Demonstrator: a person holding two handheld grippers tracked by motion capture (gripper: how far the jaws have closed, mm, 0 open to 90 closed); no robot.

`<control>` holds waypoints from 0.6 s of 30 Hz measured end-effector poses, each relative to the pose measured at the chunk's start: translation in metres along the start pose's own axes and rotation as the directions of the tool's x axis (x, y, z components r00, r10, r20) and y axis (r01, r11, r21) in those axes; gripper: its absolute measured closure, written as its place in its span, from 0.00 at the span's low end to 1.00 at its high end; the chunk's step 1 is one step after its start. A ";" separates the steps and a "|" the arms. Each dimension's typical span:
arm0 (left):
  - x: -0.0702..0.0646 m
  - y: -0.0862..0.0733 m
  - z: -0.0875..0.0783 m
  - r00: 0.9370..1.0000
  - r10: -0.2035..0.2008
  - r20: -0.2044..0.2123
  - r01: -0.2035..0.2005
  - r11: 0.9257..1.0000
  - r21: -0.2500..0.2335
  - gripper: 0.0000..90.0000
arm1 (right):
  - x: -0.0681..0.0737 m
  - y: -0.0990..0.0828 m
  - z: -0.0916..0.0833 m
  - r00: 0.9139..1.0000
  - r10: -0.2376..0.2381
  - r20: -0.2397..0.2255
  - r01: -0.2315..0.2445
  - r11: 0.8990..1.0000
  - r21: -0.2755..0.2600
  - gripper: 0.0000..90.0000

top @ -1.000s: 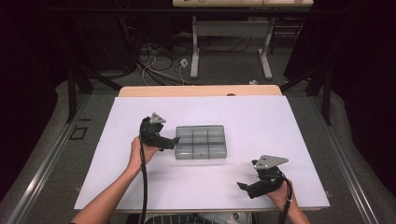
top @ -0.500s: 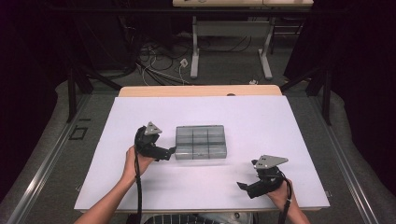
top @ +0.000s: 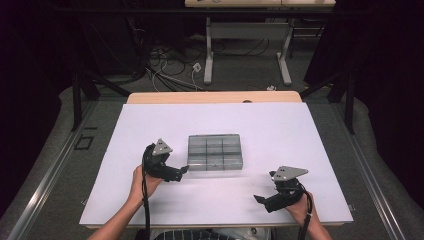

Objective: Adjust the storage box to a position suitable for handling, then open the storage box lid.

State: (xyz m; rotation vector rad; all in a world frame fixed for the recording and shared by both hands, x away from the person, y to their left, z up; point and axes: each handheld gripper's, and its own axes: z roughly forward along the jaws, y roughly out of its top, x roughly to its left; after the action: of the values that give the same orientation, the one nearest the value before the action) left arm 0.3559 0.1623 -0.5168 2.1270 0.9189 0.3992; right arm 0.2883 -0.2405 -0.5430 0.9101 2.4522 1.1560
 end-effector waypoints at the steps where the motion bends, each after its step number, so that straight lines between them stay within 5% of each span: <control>1: -0.001 0.000 0.000 1.000 -0.002 -0.009 0.002 1.000 0.005 0.00 | 0.000 0.000 0.000 1.000 0.000 0.004 0.000 1.000 -0.002 0.00; 7: -0.005 -0.002 -0.001 1.000 0.010 -0.010 -0.009 1.000 0.011 0.00 | 0.000 0.001 0.001 1.000 -0.004 0.003 0.004 1.000 0.004 0.00; 11: -0.009 0.001 -0.005 1.000 -0.026 -0.002 0.026 1.000 0.008 0.06 | 0.000 0.000 0.001 1.000 -0.001 0.003 0.001 1.000 0.006 0.00; 18: -0.021 0.000 -0.006 0.999 -0.008 0.050 0.008 1.000 -0.006 0.12 | -0.001 0.000 0.001 1.000 -0.004 0.001 0.004 1.000 0.001 0.00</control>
State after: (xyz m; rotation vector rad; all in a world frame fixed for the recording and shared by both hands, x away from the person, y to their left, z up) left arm 0.3382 0.1501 -0.5121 2.1173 0.8961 0.3428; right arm 0.2893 -0.2405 -0.5432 0.9051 2.4525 1.1530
